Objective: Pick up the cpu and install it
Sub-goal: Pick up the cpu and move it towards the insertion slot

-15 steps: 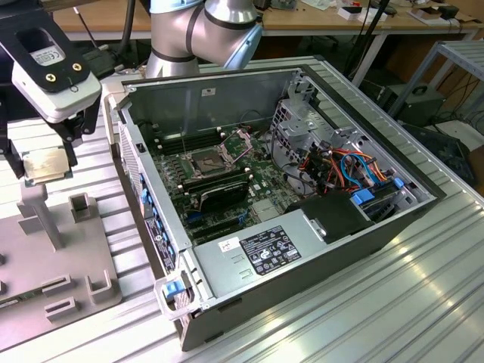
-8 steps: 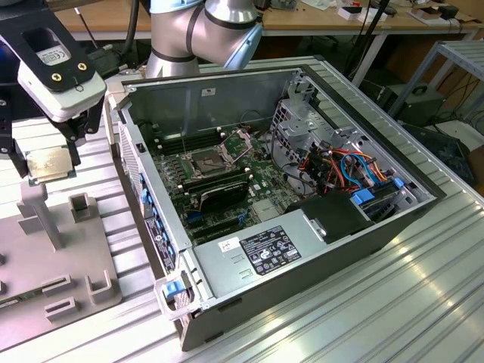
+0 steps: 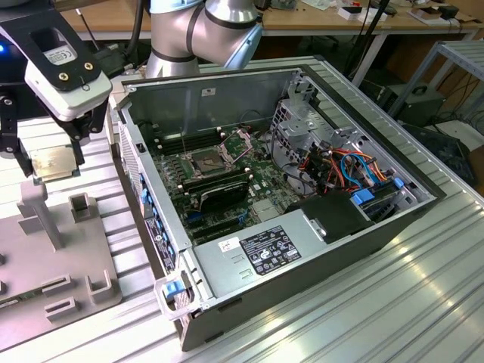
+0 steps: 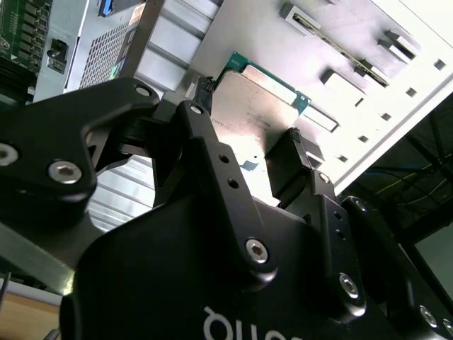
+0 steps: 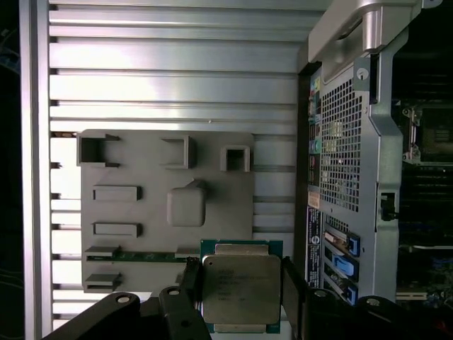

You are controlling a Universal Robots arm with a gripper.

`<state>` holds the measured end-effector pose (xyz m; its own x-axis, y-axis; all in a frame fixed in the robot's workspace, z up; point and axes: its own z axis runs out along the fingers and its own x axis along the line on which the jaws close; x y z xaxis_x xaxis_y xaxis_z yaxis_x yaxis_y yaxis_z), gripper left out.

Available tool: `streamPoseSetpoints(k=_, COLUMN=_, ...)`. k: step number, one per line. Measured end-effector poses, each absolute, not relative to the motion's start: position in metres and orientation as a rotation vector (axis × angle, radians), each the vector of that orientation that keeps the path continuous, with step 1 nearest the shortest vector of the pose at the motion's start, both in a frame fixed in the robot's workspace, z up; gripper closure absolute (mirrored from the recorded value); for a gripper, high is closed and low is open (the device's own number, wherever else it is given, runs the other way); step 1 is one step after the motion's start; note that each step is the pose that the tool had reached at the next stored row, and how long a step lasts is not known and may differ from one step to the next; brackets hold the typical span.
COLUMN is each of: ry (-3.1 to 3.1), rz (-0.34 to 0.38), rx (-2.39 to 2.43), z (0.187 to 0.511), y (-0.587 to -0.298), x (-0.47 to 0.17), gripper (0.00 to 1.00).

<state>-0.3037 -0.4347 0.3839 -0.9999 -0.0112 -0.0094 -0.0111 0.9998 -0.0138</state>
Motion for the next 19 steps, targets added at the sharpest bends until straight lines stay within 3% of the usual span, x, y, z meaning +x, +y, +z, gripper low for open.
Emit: streamPoseSetpoints(k=19, ry=3.132, rz=-0.022, rx=-0.017, z=0.3839, y=-0.4347, x=-0.2965, gripper=0.45)
